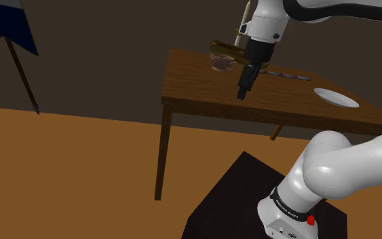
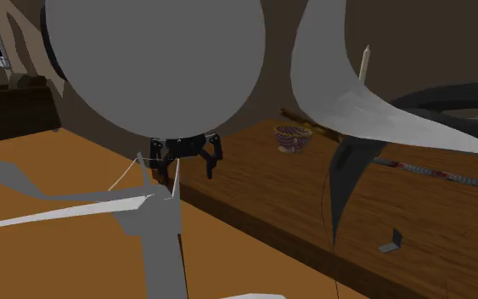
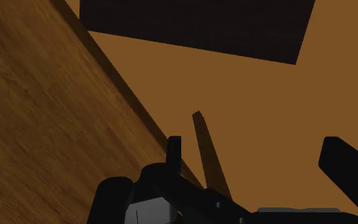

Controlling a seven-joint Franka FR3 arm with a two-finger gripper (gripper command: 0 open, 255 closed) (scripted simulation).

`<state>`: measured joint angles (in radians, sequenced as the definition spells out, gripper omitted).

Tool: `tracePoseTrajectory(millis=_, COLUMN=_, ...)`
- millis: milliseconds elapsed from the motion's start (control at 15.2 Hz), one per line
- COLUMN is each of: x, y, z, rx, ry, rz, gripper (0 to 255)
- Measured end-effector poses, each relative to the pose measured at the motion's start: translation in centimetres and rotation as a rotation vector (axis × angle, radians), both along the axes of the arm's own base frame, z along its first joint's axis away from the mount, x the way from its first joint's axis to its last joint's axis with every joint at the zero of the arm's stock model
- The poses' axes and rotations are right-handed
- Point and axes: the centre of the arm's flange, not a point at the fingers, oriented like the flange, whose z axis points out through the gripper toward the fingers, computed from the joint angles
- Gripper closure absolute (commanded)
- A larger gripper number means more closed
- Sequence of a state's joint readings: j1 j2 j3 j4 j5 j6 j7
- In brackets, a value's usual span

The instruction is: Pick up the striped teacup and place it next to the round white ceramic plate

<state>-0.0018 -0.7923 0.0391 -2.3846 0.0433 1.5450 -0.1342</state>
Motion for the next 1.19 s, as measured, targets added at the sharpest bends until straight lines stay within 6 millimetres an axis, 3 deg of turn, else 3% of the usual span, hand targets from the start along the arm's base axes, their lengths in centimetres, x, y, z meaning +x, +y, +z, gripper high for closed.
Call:
tracePoseTrajectory(millis=264, x=1.9, y=-1.8, z=0.1, rx=-0.008, ry=-0.004, rz=0.001, gripper=0)
tracePoseTrajectory(millis=1188, x=13.7, y=-14.1, z=0.8, rx=-0.062, ry=-0.030, rz=0.007, gripper=0)
